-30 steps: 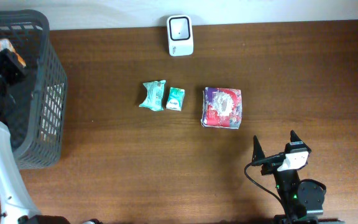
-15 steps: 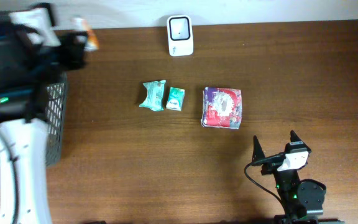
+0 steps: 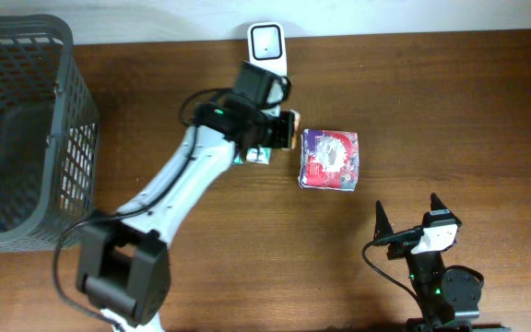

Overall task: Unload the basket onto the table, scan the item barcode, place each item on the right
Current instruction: 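Place the orange Kleenex pack between the wipes and tissue box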

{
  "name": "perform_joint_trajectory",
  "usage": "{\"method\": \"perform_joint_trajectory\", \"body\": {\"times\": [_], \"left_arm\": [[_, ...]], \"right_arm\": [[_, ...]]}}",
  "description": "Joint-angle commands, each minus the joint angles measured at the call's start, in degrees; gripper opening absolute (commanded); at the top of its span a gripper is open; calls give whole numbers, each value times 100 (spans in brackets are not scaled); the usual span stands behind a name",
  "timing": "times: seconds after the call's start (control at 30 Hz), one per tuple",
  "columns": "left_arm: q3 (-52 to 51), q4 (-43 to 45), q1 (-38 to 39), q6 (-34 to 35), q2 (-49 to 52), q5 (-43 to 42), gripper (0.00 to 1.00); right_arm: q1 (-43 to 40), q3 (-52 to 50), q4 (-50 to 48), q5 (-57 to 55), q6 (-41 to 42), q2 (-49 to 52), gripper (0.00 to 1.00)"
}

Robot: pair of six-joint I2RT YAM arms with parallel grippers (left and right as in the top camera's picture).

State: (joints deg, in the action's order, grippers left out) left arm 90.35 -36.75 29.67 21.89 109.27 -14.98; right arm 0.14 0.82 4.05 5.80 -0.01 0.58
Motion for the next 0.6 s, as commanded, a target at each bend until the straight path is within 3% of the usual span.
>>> {"method": "perform_joint_trajectory", "body": {"times": [0.0,0.2,0.4,0.57], "left_arm": [[61,4,240,487,485,645,0],[61,111,319,592,1080,1530,0],[61,317,323,588,1309,1478,0],[61,354,334,588,1309,1049,6]], "right_arm": [[-20,-50,7,-48,-17,-37,99],[-20,-50,4,-48,-15,-37,99],[-20,-50,7,-48,-15,-37,99],[-20,-50,7,-48,-15,-37,99]]}}
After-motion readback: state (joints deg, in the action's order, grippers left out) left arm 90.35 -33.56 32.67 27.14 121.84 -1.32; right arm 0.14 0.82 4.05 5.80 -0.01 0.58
